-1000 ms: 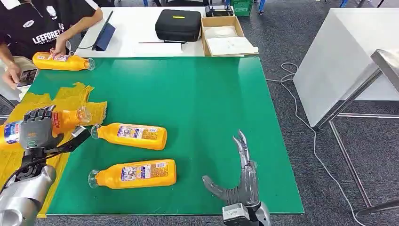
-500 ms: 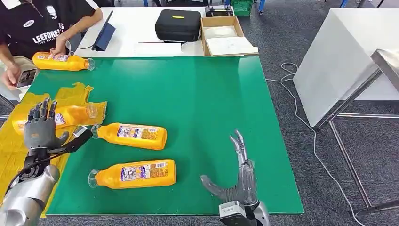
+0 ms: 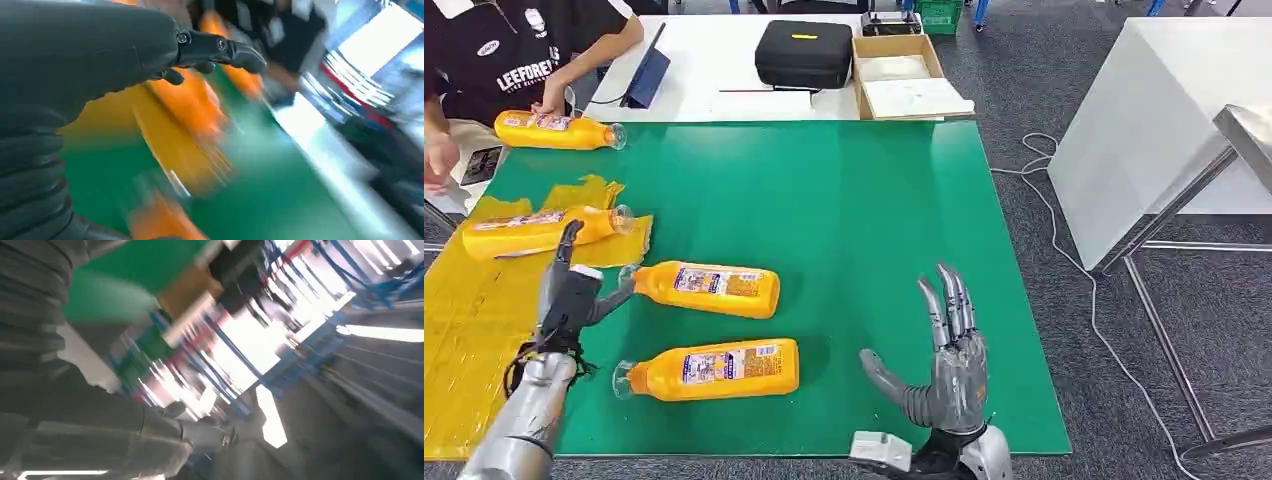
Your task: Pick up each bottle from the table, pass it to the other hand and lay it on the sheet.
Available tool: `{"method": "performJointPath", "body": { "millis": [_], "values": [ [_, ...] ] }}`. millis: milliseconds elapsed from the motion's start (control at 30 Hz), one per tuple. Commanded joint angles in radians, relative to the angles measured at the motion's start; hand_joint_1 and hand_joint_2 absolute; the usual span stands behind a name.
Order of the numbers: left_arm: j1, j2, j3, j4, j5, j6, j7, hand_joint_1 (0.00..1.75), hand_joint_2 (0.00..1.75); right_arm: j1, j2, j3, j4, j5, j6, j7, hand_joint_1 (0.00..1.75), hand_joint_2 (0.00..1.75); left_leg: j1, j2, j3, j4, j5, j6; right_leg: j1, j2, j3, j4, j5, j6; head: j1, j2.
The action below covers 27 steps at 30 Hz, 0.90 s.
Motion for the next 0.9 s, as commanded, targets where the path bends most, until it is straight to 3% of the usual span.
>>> {"method": "performJointPath", "body": {
  "millis": [33, 67, 100, 133, 200, 300, 333, 433, 467, 667, 700, 767, 867, 900],
  "values": [
    [0.271, -0.17, -0.362, -0.444, 0.216, -0.069, -0.047, 0.0, 1.75, -0.035, 0.217, -0.257, -0.198, 0.38, -0.045, -0.139, 0.0, 1.75, -0.002, -0.004, 0.0, 0.001, -0.001, -0.001, -0.002, -0.004, 0.001, 0.002, -0.002, 0.0, 0.0, 0.0],
    [0.287, -0.175, -0.368, -0.465, 0.229, -0.069, -0.049, 0.0, 1.75, -0.027, 0.172, -0.223, -0.206, 0.384, -0.045, -0.092, 0.0, 1.75, -0.002, -0.002, 0.0, 0.0, 0.0, -0.001, -0.001, -0.002, 0.0, 0.001, -0.001, 0.0, 0.0, 0.0],
    [0.316, -0.183, -0.372, -0.511, 0.243, -0.092, -0.04, 0.0, 1.75, -0.122, 0.103, -0.087, -0.127, 0.451, -0.045, 0.126, 0.0, 1.75, 0.0, -0.001, 0.003, 0.001, -0.002, -0.002, -0.001, -0.001, 0.004, -0.001, -0.002, 0.0, 0.0, 0.0],
    [0.329, -0.183, -0.379, -0.532, 0.257, -0.089, -0.05, 0.0, 1.75, -0.166, 0.066, -0.03, -0.089, 0.473, -0.045, 0.197, 0.0, 1.75, 0.0, 0.0, 0.003, 0.0, -0.003, -0.002, 0.0, 0.0, 0.005, -0.001, -0.001, -0.001, -0.001, 0.0],
    [0.329, -0.183, -0.379, -0.532, 0.257, -0.089, -0.05, 0.0, 1.75, -0.166, 0.066, -0.03, -0.089, 0.473, -0.045, 0.197, 0.0, 1.75, 0.0, 0.004, 0.003, 0.0, -0.002, -0.002, -0.001, 0.004, 0.004, -0.001, 0.0, -0.001, 0.0, 0.0],
    [0.339, -0.18, -0.379, -0.563, 0.318, -0.139, -0.05, 0.0, 1.75, -0.261, 0.012, 0.089, 0.04, 0.437, -0.045, 0.332, 0.0, 1.75, 0.0, 0.003, 0.002, -0.001, -0.001, -0.002, -0.001, 0.003, 0.002, -0.002, 0.001, -0.001, 0.0, 0.0],
    [0.341, -0.186, -0.374, -0.582, 0.332, -0.143, -0.05, 0.0, 1.75, -0.276, 0.034, 0.058, 0.11, 0.433, -0.045, 0.294, 0.0, 1.75, 0.0, 0.001, 0.002, -0.001, -0.001, -0.002, 0.0, 0.001, 0.003, -0.002, 0.001, -0.001, 0.0, 0.0],
    [0.337, -0.207, -0.367, -0.585, 0.327, -0.147, -0.05, 0.0, 1.75, -0.286, 0.042, 0.079, 0.161, 0.428, -0.045, 0.312, 0.0, 1.75, 0.001, 0.002, 0.002, -0.001, 0.0, -0.001, 0.0, 0.002, 0.003, -0.002, 0.002, 0.0, 0.0, 0.0],
    [0.354, -0.199, -0.364, -0.609, 0.345, -0.162, -0.05, 0.0, 1.75, -0.34, 0.081, 0.069, 0.262, 0.388, -0.045, 0.289, 0.0, 1.75, 0.001, 0.001, 0.002, -0.001, 0.0, -0.001, 0.001, 0.002, 0.004, -0.003, 0.002, 0.0, 0.0, 0.0],
    [0.357, -0.199, -0.367, -0.622, 0.333, -0.146, -0.05, 0.0, 1.75, -0.389, 0.099, 0.071, 0.329, 0.42, -0.045, 0.309, 0.0, 1.75, 0.002, 0.002, 0.004, -0.002, 0.0, -0.002, 0.001, 0.002, 0.005, -0.004, 0.002, -0.001, 0.0, 0.0],
    [0.343, -0.2, -0.371, -0.602, 0.33, -0.15, -0.05, 0.0, 1.75, -0.452, 0.137, 0.025, 0.401, 0.367, -0.045, 0.295, 0.0, 1.75, 0.002, 0.001, 0.004, -0.002, 0.0, -0.003, 0.001, 0.001, 0.006, -0.004, 0.002, -0.001, 0.0, 0.0],
    [0.336, -0.202, -0.372, -0.595, 0.337, -0.157, -0.05, 0.0, 1.75, -0.457, 0.166, -0.049, 0.405, 0.312, -0.045, 0.23, 0.0, 1.75, 0.002, 0.005, 0.005, -0.002, 0.0, -0.003, 0.0, 0.005, 0.006, -0.002, 0.002, -0.001, 0.0, 0.0],
    [0.319, -0.211, -0.373, -0.582, 0.347, -0.169, -0.05, 0.0, 1.75, -0.524, 0.211, -0.173, 0.537, 0.071, -0.045, 0.117, 0.0, 1.75, 0.003, -0.001, 0.002, -0.001, 0.002, -0.002, 0.0, -0.001, 0.004, -0.001, 0.003, -0.003, 0.0, 0.0],
    [0.297, -0.214, -0.373, -0.565, 0.356, -0.181, -0.05, 0.0, 1.75, -0.631, 0.216, -0.172, 0.716, -0.152, -0.044, 0.085, 0.0, 1.75, 0.003, 0.0, 0.002, -0.001, 0.002, -0.003, 0.0, 0.0, 0.004, -0.001, 0.003, -0.003, -0.001, 0.0]
  ]
}}
